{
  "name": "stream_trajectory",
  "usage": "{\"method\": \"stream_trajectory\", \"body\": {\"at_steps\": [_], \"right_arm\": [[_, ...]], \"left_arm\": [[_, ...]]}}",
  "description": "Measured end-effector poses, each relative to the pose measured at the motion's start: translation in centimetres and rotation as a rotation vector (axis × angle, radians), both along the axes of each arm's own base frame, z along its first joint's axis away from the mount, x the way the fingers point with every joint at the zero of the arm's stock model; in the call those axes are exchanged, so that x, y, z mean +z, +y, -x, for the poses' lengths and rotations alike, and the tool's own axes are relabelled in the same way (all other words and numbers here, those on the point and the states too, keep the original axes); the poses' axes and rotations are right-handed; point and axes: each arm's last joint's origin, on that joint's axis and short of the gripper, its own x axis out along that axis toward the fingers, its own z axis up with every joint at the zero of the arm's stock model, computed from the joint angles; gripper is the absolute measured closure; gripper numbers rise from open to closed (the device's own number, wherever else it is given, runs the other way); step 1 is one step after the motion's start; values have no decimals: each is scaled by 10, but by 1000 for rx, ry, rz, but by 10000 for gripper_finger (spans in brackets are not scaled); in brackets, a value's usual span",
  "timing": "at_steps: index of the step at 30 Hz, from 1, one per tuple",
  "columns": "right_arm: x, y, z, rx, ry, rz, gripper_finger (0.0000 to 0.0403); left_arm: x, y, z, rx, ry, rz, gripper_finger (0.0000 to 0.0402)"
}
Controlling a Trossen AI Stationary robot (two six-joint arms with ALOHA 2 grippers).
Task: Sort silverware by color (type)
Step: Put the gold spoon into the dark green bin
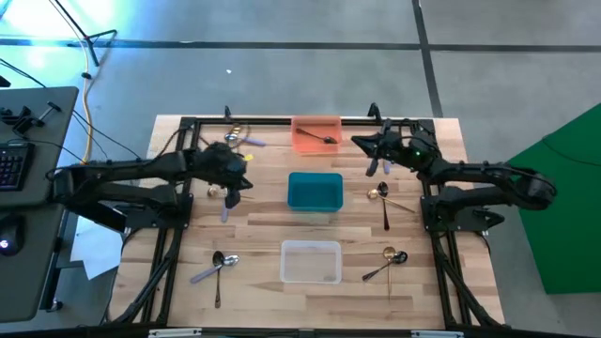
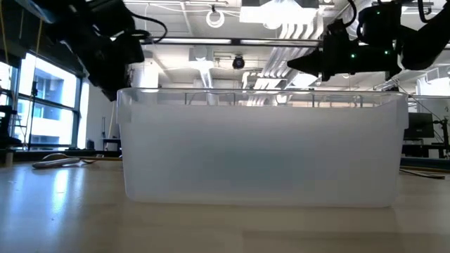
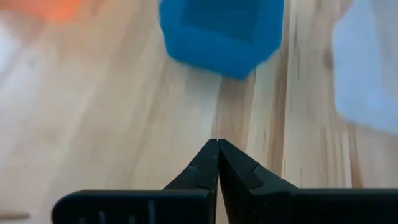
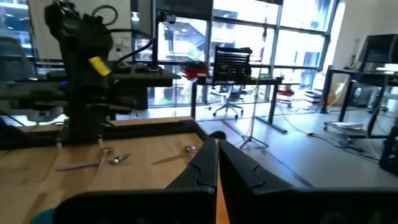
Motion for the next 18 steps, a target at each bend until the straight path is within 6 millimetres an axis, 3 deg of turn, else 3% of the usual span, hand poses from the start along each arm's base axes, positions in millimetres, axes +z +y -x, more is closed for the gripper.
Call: {"method": "stream_trajectory", "body": {"at_steps": [10, 18], "right_arm": [[-15, 1, 6, -8, 64, -32, 403], [-17, 2, 6, 0, 82, -33, 403]], "left_arm": [[-12, -10, -25, -101, 282, -25, 317], [-20, -3, -39, -111, 448, -105, 256]]}}
